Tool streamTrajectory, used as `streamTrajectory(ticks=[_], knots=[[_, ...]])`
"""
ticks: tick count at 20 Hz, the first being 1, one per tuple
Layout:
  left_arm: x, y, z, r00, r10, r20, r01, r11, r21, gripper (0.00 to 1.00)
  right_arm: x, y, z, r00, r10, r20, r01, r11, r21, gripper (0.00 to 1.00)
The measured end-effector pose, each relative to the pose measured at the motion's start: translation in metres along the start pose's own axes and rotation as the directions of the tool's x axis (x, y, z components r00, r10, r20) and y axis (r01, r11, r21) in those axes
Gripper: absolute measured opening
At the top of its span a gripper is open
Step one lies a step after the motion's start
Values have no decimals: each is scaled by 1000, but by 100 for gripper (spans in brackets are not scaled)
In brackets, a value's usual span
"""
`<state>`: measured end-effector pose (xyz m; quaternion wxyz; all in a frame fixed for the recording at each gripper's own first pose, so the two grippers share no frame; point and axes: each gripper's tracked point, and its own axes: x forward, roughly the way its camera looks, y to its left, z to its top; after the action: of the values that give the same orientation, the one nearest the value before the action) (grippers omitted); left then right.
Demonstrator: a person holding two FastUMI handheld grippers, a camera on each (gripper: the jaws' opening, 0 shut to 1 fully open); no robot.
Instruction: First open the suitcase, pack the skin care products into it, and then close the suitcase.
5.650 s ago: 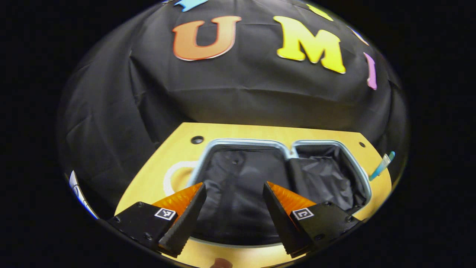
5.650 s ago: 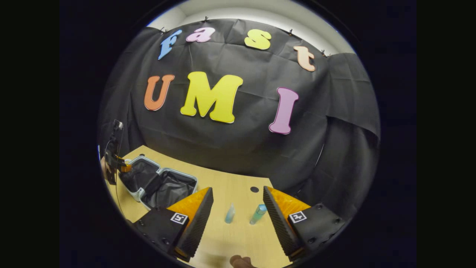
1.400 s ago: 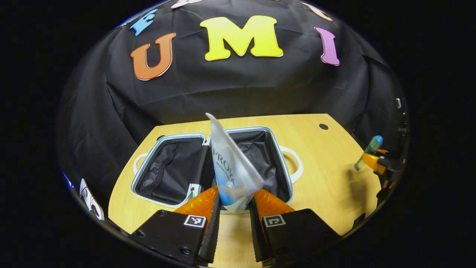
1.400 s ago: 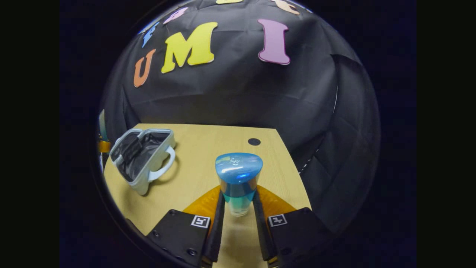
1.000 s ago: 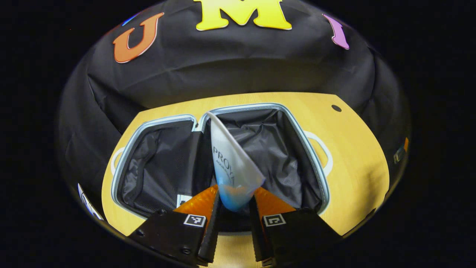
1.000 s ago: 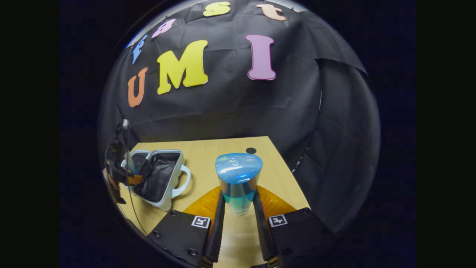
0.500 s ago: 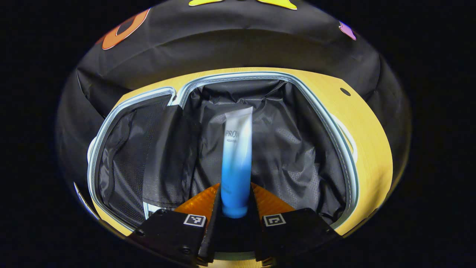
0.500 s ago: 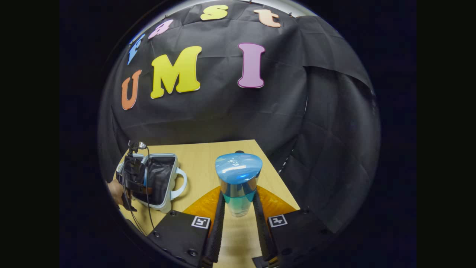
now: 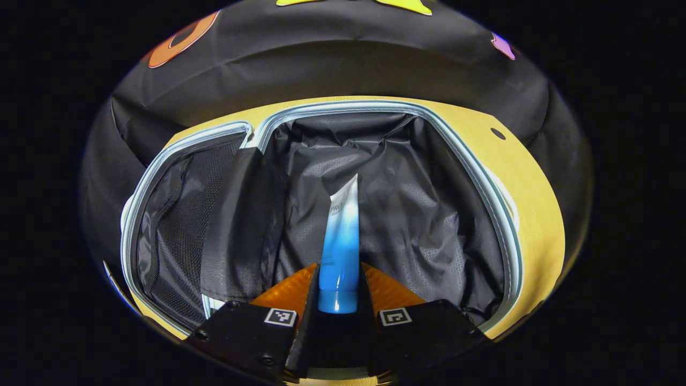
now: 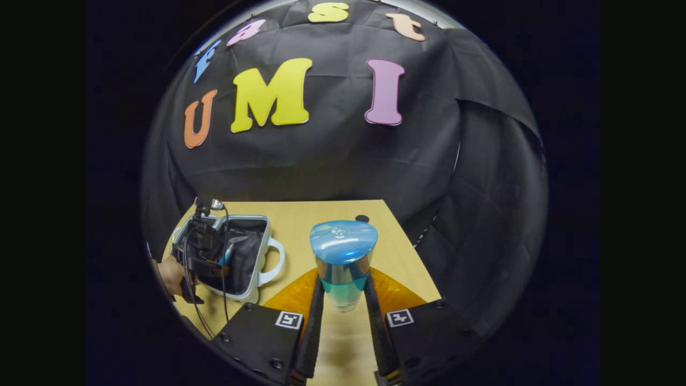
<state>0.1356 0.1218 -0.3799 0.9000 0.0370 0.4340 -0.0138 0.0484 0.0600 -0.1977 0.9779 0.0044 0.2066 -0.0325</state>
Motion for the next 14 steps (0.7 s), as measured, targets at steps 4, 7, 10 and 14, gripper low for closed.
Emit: streamTrajectory(ticks=[4, 7, 10, 14], knots=[[-3, 3, 1, 1000, 26, 8, -26, 1000, 2, 46, -2, 18, 3, 999, 38, 6, -37, 999, -38, 38], [-11, 0, 3, 999, -5, 33, 5, 1000, -18, 69, -3, 34, 9, 998, 68, 3, -68, 996, -54, 40], [-45, -1, 23, 988, -38, 147, 39, 999, -4, 84, 0, 61, 17, 993, 118, 3, -118, 992, -54, 40], [-114, 11, 51, 932, -74, 355, 67, 997, 32, 83, 15, 118, 22, 978, 211, -8, -211, 975, -63, 40]])
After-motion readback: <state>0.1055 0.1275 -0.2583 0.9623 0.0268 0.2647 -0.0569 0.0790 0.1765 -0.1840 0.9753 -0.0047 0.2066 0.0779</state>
